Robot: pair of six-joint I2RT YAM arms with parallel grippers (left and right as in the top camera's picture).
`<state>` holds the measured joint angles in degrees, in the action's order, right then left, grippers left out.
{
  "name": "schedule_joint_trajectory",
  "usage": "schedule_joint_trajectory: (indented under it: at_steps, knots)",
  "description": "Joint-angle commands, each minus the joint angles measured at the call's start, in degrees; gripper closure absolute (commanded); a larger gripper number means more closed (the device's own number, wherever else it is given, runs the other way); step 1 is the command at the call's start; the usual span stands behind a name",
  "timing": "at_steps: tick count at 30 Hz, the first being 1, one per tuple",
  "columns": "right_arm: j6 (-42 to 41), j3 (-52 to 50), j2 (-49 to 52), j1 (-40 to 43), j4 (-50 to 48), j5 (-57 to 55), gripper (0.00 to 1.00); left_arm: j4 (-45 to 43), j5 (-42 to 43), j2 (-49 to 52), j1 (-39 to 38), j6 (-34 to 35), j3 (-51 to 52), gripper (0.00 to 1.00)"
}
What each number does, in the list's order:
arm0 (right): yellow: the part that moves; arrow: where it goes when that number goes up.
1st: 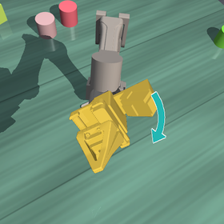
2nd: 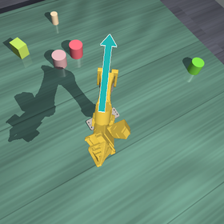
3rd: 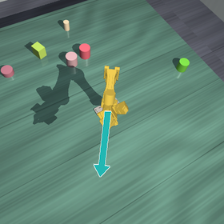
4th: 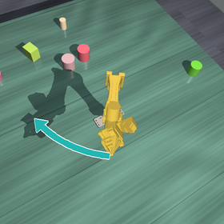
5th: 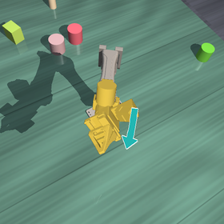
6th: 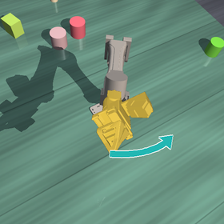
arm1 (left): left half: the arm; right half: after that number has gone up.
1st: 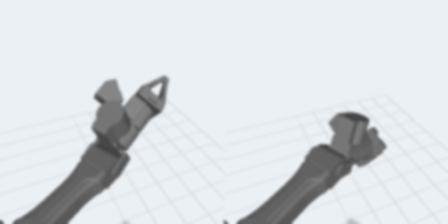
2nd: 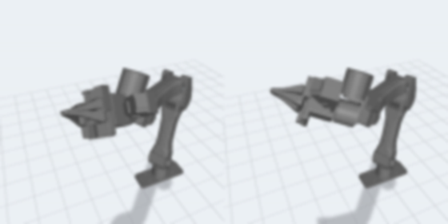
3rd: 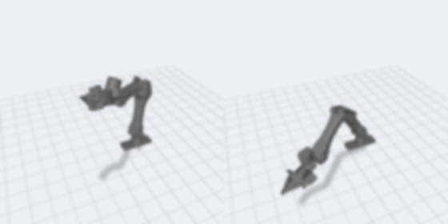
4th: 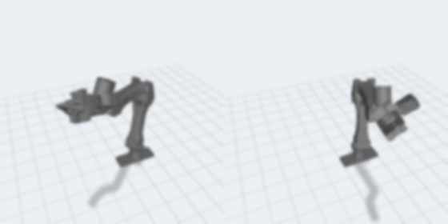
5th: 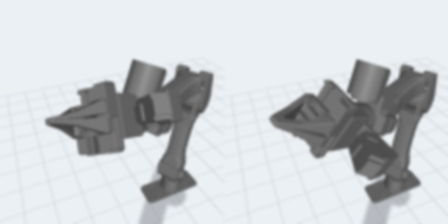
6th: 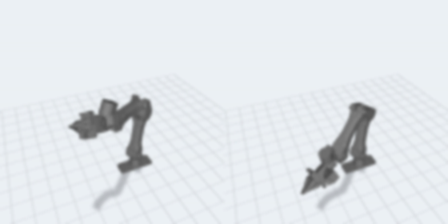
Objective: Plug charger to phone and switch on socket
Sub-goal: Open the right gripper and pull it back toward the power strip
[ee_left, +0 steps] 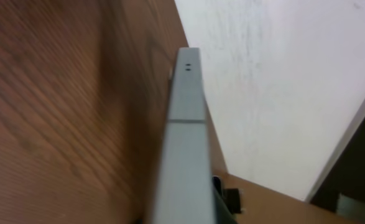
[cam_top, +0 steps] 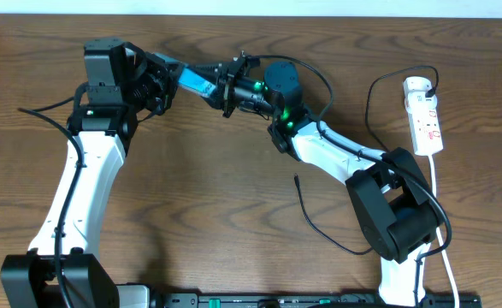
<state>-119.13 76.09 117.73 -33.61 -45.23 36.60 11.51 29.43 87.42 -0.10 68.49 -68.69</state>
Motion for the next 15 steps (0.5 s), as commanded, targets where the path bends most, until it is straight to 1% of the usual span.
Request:
schedule_joint_trajectory:
  at_steps: [1,4,5,6,9,15]
  knots:
    - [1.6,0.6,-0.7,0.2,-0.4,0.4,0.43,-0.3,-1.0,-0.7,0.2,-2.5,0.0,0.93]
    - [1.8,0.6,-0.7,0.2,-0.4,0.4,0.18,-0.3,-1.5,-0.7,0.2,-3.0,0.0,0.93]
    - [1.8,0.6,-0.7,0.2,-0.4,0.4,0.05,-0.3,-1.6,-0.7,0.2,-3.3,0.0,0.93]
    - [2.1,0.6,-0.7,0.2,-0.4,0.4,0.01,-0.3,-1.7,-0.7,0.2,-3.4,0.0,0.92]
    - [5.9,0.6,-0.7,0.2,-0.4,0.4,0.01,-0.3,-1.6,-0.7,0.4,-3.4,0.0,0.93]
    - [19.7,0.6,-0.7,1.3,-0.2,2.9,0.01,0.0,-1.6,-0.7,1.4,-3.3,0.0,0.93]
